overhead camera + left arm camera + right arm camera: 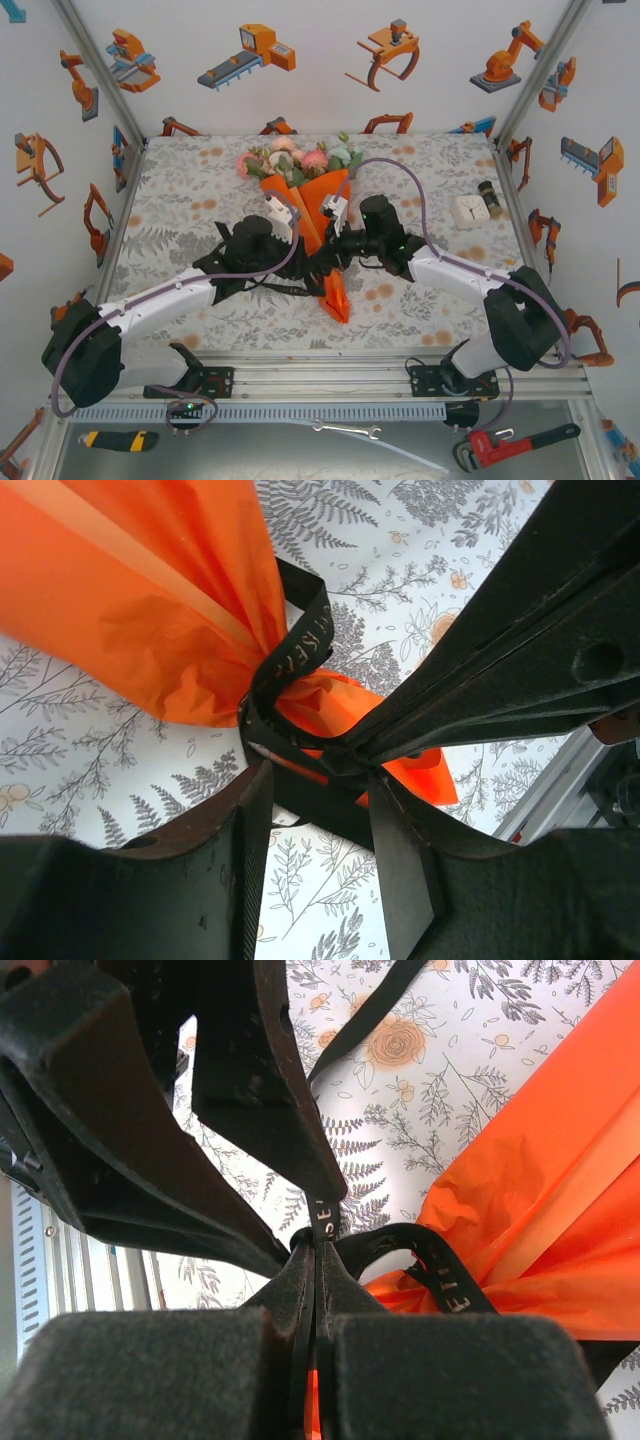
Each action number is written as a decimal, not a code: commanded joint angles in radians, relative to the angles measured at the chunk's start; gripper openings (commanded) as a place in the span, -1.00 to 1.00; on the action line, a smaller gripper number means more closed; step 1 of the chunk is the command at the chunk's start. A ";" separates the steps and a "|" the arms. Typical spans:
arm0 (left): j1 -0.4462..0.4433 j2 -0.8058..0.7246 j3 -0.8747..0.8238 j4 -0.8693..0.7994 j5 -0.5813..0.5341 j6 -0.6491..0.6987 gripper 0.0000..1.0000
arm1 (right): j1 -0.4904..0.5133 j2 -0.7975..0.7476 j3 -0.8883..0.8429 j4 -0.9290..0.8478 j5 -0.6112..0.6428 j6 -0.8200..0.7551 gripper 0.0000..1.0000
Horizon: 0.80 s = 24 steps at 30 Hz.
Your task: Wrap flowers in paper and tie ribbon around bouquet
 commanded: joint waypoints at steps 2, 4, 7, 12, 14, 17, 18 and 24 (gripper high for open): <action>-0.003 0.024 -0.008 0.082 0.063 0.032 -0.11 | 0.002 -0.006 0.021 0.014 -0.022 -0.014 -1.00; -0.002 0.024 -0.015 0.099 0.059 0.027 -0.12 | 0.003 -0.009 0.019 0.012 -0.027 -0.016 -1.00; -0.001 0.026 -0.023 0.118 0.042 0.017 -0.23 | 0.002 -0.008 0.018 0.010 -0.042 -0.016 -1.00; -0.001 0.052 -0.012 0.123 -0.024 -0.017 -0.78 | 0.003 -0.022 0.006 0.006 -0.018 0.000 -0.84; -0.001 0.065 -0.011 0.134 -0.043 -0.042 -1.00 | 0.003 -0.050 -0.008 0.009 0.045 0.048 -0.60; -0.001 0.088 -0.013 0.153 -0.074 -0.088 -1.00 | 0.007 -0.124 -0.075 0.065 0.229 0.198 -0.38; 0.002 0.097 -0.013 0.159 -0.087 -0.106 -1.00 | 0.009 -0.157 -0.106 0.091 0.286 0.267 -0.37; 0.012 0.163 0.021 0.163 -0.141 -0.171 -1.00 | 0.115 -0.334 -0.188 -0.008 0.625 0.554 -0.34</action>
